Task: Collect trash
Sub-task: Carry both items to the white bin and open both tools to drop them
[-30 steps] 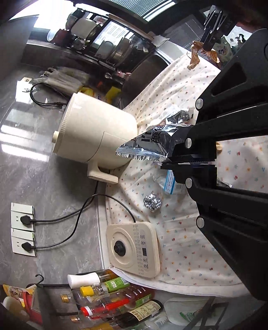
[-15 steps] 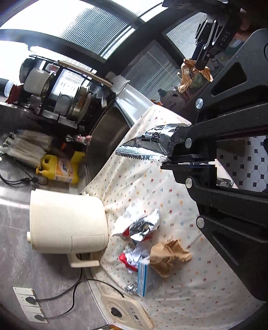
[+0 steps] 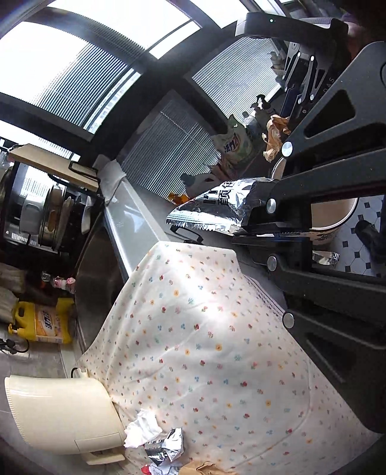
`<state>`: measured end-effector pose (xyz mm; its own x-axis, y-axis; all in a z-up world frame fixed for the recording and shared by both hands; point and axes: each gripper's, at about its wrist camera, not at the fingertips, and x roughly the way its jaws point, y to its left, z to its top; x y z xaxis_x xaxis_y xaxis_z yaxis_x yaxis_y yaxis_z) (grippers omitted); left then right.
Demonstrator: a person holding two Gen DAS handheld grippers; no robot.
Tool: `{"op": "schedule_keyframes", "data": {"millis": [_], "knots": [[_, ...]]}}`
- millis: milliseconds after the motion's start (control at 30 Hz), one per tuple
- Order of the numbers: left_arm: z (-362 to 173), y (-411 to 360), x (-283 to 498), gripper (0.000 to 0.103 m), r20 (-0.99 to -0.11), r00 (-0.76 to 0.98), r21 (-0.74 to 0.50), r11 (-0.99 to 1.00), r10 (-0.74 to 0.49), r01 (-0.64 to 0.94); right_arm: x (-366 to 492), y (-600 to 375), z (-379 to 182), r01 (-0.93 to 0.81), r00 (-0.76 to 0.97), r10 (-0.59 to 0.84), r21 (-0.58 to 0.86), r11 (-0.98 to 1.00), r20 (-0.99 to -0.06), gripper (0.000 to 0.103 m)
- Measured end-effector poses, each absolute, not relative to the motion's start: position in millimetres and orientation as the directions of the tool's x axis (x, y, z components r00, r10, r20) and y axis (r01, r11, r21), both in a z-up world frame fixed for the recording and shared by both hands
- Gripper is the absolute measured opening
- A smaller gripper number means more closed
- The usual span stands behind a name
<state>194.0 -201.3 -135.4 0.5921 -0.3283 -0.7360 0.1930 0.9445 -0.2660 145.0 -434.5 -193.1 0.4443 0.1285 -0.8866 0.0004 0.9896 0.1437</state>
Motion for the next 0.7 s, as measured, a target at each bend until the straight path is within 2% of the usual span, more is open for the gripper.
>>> {"op": "schedule_keyframes", "data": {"millis": [67,100,167,233,467,700], "knots": [[-150,-216,192,0.002,-0.752,0.564,-0.275,0.940,-0.342,0.204,142,-446,-207,0.009,0.420,0.110,0.126,0.992,-0.901,0.037],[-157,-224,190,0.002,-0.759,0.550,-0.279,0.937,-0.349,0.209,138,-452,-212,0.017,0.412,0.101,0.118,0.993,-0.905,0.046],[-170,-239,187,0.002,-0.773,0.521,-0.287,0.932,-0.362,0.221,129,-465,-218,0.042,0.400,0.088,0.114,0.993,-0.912,0.048],[-182,-255,186,0.002,-0.785,0.498,-0.286,0.928,-0.369,0.238,120,-480,-221,0.067,0.392,0.070,0.104,0.992,-0.917,0.054],[-221,-302,186,0.002,-0.817,0.414,-0.299,0.909,-0.401,0.291,91,-524,-222,0.159,0.386,-0.001,0.065,0.985,-0.922,0.059],[-246,-343,183,0.002,-0.836,0.304,-0.340,0.865,-0.458,0.369,72,-546,-217,0.214,0.389,-0.028,0.061,0.975,-0.921,0.059]]}}
